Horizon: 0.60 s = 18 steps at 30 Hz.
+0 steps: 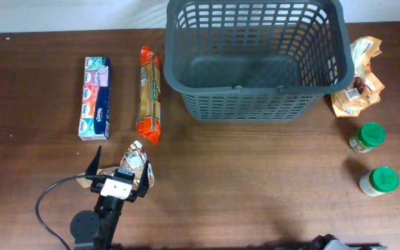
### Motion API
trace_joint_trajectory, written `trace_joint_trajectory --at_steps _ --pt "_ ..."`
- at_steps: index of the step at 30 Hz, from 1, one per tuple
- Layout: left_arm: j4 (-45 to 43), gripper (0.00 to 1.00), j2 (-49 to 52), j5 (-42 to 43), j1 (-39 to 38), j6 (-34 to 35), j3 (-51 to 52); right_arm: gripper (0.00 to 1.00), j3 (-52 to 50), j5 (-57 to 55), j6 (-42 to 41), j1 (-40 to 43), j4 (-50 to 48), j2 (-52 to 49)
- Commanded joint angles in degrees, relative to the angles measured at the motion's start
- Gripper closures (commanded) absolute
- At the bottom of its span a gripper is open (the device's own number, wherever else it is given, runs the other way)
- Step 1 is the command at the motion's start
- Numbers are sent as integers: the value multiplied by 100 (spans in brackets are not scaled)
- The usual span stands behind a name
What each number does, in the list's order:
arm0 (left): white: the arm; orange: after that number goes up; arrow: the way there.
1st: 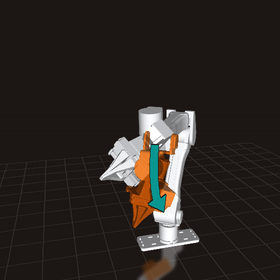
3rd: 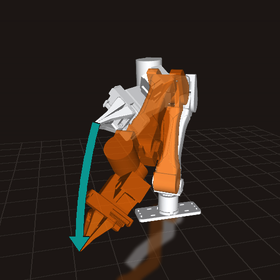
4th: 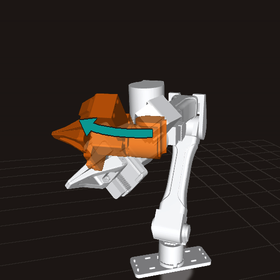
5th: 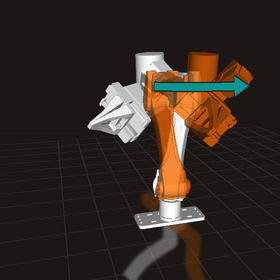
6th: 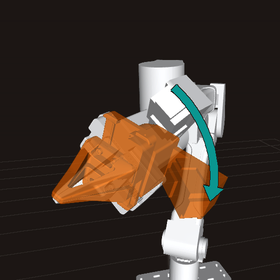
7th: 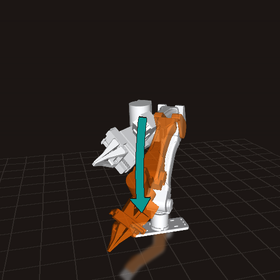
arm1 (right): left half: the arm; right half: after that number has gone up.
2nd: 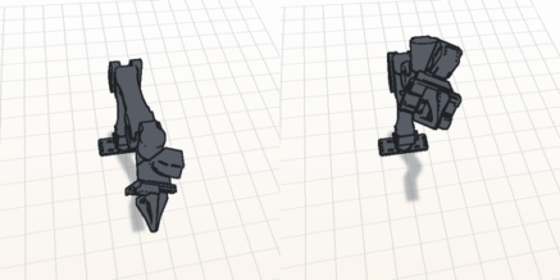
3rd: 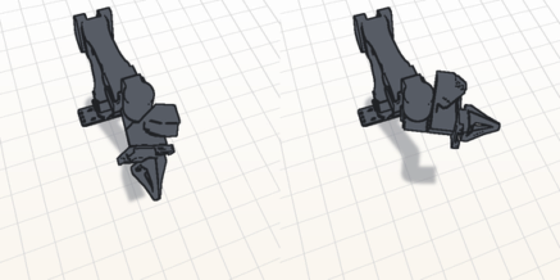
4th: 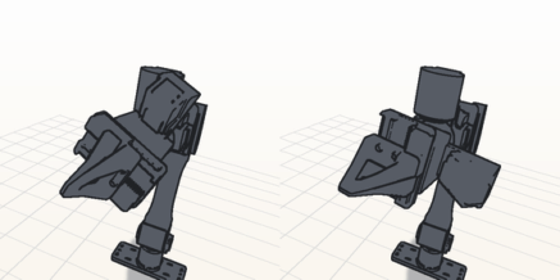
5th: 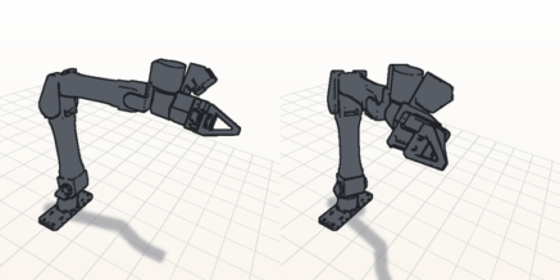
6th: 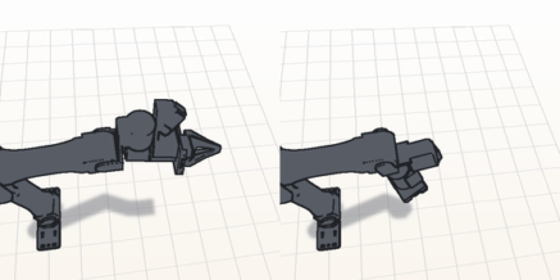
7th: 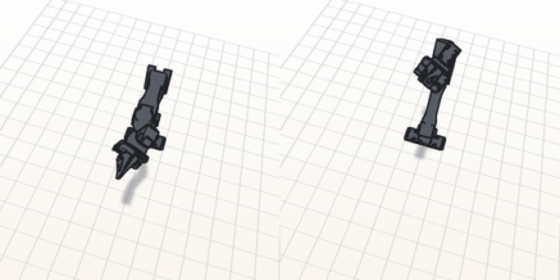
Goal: Pack container
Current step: 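Move the right gripper over the front green-lidded jar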
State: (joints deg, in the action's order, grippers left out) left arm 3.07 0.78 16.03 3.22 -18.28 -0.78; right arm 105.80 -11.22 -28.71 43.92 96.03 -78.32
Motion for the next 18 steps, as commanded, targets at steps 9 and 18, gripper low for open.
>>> trace_joint_trajectory --at_steps 9,18 --pt "24 1 -48 24 -24 -66 26 1 -1869 313 -133 264 -1539 -365" --pt "24 1 -48 24 -24 -66 26 1 -3014 463 -136 260 -2297 -533"
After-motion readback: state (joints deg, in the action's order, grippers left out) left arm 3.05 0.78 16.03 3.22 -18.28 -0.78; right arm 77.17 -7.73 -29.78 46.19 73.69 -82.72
